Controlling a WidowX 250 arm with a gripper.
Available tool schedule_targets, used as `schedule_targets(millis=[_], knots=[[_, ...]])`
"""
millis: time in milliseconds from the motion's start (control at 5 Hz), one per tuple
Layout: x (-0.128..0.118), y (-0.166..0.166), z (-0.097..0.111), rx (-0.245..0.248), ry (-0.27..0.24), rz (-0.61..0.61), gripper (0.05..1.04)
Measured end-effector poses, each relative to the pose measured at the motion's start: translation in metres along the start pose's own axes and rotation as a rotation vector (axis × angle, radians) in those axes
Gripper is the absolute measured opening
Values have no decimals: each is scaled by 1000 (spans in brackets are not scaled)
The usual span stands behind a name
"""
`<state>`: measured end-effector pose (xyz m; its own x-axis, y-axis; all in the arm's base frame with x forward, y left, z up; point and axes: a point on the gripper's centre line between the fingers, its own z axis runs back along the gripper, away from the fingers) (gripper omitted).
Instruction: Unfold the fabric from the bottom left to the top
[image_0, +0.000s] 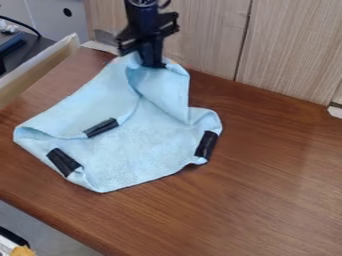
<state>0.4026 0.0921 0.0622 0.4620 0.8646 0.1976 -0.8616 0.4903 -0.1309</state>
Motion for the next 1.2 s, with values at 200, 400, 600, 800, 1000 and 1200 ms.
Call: schedule_targets(millis=[200, 400, 600, 800, 1000, 1200], knots=[[5, -16, -11, -2, -5, -3, 59], [5, -17, -18, 8, 0, 1, 78], [-1, -14, -23, 24, -2, -18, 229], [-8, -6, -31, 42, 9, -27, 486], [-9, -6, -32, 42, 11, -28, 789], [-9, -5, -33, 43, 12, -36, 1001]])
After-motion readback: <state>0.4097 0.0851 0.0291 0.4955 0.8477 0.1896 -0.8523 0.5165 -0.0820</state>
